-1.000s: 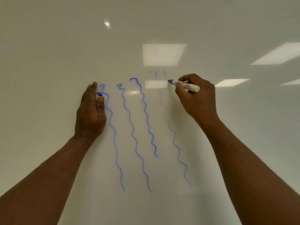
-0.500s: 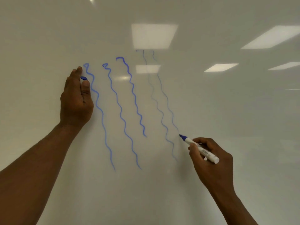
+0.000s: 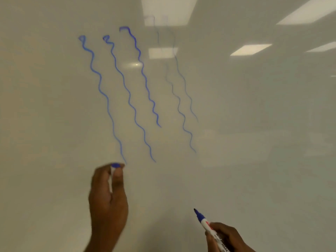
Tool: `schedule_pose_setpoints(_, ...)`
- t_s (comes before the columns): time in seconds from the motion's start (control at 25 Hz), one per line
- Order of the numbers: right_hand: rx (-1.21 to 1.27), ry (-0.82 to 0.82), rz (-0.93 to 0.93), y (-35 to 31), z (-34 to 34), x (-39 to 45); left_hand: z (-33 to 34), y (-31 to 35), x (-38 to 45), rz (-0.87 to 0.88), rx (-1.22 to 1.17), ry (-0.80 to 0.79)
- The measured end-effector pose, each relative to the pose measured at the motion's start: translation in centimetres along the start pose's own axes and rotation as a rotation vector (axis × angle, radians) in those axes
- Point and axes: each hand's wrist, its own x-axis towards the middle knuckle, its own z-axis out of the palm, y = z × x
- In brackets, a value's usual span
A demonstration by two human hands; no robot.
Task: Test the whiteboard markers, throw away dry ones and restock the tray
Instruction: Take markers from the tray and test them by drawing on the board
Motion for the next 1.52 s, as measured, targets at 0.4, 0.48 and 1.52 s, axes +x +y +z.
schedule_pose_setpoints(0.4,0.089,0.131,-0.182,-1.2,7.9,-6.3,-0.9,-0.5,-13.8,-1.183,-0.735,-0.190)
schedule_pose_setpoints(0.48,0.070,0.101,-0.147,-0.7,8.7,-7.0,-1.6,-0.6,-14.7,-1.196,-0.743,-0.175)
schedule_pose_setpoints(1.52,-0.140,-0.633,0.518,7.3,19.4,-8.7,-14.9,-13.0,-24.0,-1.569,-0.345,0.031)
